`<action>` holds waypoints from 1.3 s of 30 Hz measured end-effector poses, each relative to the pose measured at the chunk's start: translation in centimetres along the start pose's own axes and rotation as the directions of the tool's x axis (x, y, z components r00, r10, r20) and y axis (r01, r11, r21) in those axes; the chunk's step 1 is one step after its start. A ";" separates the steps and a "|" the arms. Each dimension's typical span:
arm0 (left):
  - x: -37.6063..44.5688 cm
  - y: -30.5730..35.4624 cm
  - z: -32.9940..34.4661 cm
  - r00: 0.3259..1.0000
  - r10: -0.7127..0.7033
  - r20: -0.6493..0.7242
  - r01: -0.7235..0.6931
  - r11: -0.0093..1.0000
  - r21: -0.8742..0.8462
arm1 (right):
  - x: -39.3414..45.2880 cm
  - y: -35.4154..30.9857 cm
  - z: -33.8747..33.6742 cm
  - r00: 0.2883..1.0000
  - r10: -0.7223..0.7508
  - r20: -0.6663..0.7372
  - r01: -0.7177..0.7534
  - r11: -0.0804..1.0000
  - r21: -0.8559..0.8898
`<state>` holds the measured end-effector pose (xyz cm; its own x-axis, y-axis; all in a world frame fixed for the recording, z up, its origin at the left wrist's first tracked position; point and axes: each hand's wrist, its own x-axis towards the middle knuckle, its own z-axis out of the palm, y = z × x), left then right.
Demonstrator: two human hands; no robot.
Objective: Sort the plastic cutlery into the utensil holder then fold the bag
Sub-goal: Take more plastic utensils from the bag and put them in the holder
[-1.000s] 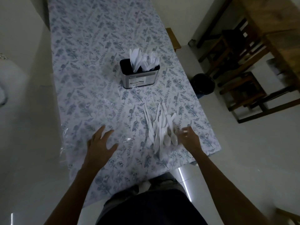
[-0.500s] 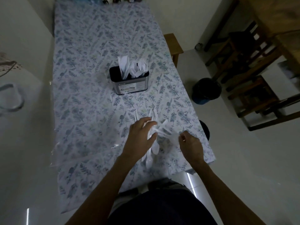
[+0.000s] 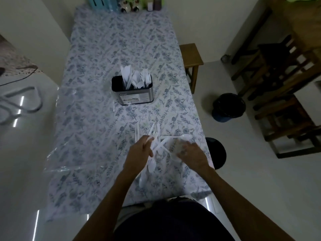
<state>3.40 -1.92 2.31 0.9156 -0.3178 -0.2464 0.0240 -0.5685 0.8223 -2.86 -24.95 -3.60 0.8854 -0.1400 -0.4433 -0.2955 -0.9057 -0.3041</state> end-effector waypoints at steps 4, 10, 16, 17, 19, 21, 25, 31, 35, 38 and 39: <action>-0.9 0.0 0.2 0.998 -0.038 -0.047 0.039 0.999 0.018 | -0.7 -0.5 1.7 0.995 0.085 -0.051 -0.077 0.988 0.131; 1.8 1.6 2.3 0.983 0.183 0.015 -0.183 0.967 0.177 | -2.3 0.3 -2.7 0.907 -0.215 -0.363 0.251 0.967 0.053; 0.2 4.3 3.7 0.924 -0.180 0.339 0.309 0.872 -0.380 | -1.7 -3.3 -6.7 0.871 -0.380 -0.312 0.475 0.812 0.339; -0.3 3.9 3.7 0.904 -0.232 0.359 0.386 0.803 -0.455 | -1.2 -3.6 -6.9 0.906 -0.348 -0.239 0.421 0.792 0.442; -1.1 2.5 3.2 0.871 -0.310 0.382 0.484 0.677 -0.554 | 0.7 -2.6 -6.0 0.969 -0.176 -0.174 0.246 0.759 0.603; -1.7 0.9 2.6 0.876 -0.338 0.344 0.482 0.621 -0.618 | 3.3 -0.4 -4.4 0.975 0.102 -0.197 0.015 0.856 0.516; -2.2 -0.3 0.5 0.904 -0.405 0.135 0.393 0.669 -0.631 | 6.0 1.7 -2.0 0.963 0.227 -0.146 -0.196 0.960 0.197; 0.0 0.8 -2.7 0.926 -0.288 -0.244 0.189 0.914 -0.360 | 3.0 0.5 -6.8 0.848 -0.071 -0.525 0.223 0.947 0.233; 1.6 1.9 -2.9 0.963 -0.117 -0.244 0.103 0.992 -0.070 | 0.6 -4.0 -9.5 0.801 -0.508 -0.316 0.578 0.795 0.186; 1.8 2.7 -1.5 0.988 -0.137 0.066 0.148 0.965 -0.215 | 0.0 -8.7 -8.5 0.806 -0.549 -0.220 0.591 0.755 0.283; 1.4 2.6 -1.1 0.979 -0.161 0.126 0.195 0.926 -0.325 | 0.0 -9.8 -8.1 0.828 -0.506 -0.243 0.561 0.751 0.349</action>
<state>5.13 -3.01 4.63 0.8415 -0.3153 -0.4386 0.3307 -0.3414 0.8798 2.94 -19.33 6.26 0.9695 0.2450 -0.0088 0.1494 -0.6191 -0.7710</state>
